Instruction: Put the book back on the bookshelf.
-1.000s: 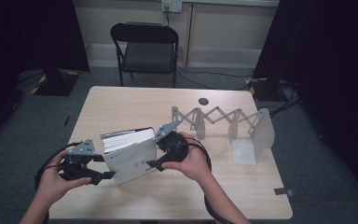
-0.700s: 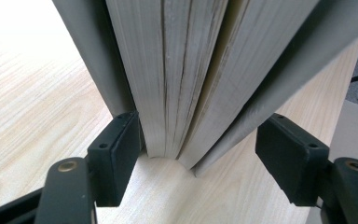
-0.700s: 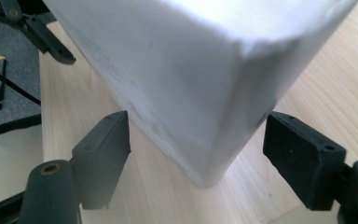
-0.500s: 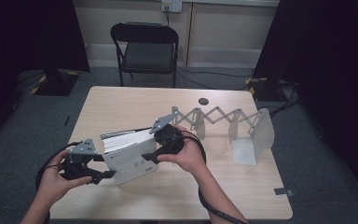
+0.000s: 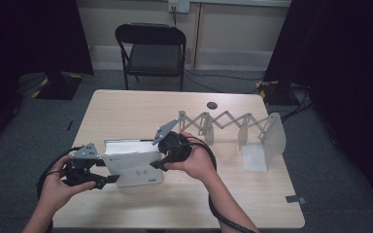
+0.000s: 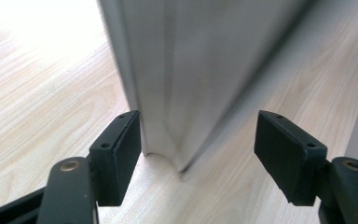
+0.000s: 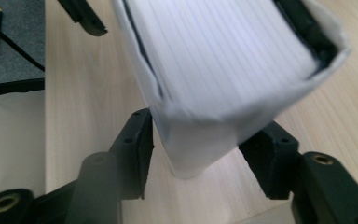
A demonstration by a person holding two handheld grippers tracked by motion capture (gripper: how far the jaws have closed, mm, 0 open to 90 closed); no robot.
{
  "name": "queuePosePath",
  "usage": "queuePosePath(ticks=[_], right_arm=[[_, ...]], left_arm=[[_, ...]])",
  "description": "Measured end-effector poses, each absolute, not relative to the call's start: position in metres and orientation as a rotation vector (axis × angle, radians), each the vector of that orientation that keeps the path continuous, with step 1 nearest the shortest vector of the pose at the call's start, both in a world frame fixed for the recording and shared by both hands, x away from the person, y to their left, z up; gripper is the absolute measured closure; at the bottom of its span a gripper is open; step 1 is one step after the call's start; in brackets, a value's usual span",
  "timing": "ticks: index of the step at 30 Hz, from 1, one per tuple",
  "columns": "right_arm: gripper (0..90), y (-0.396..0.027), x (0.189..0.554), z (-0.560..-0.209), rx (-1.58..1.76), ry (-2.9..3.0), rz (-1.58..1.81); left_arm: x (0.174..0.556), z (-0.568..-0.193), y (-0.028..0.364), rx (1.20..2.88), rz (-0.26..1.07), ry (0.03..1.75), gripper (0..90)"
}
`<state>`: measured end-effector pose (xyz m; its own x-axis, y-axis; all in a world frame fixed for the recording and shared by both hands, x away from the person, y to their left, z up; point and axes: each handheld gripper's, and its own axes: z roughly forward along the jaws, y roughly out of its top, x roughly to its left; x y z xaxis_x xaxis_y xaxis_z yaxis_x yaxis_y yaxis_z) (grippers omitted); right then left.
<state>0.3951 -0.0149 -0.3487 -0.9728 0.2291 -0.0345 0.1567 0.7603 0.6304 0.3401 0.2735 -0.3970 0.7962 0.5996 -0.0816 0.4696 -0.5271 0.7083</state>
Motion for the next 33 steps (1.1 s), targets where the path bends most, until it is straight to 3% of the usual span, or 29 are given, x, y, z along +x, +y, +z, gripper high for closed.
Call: queuePosePath(ticks=[11,21,33], right_arm=[[51.0,-0.017,0.384,-0.344,0.346,2.883,0.964],[40.3,-0.008,0.386,-0.334,0.387,2.835,1.091],[51.0,0.0,0.38,-0.331,0.406,2.856,1.025]], left_arm=[[0.342,-0.401,0.273,2.217,0.231,0.802,31.7],[0.341,-0.4,0.273,2.214,0.231,0.798,31.3],[0.341,-0.402,0.273,2.229,0.24,0.8,31.0]])
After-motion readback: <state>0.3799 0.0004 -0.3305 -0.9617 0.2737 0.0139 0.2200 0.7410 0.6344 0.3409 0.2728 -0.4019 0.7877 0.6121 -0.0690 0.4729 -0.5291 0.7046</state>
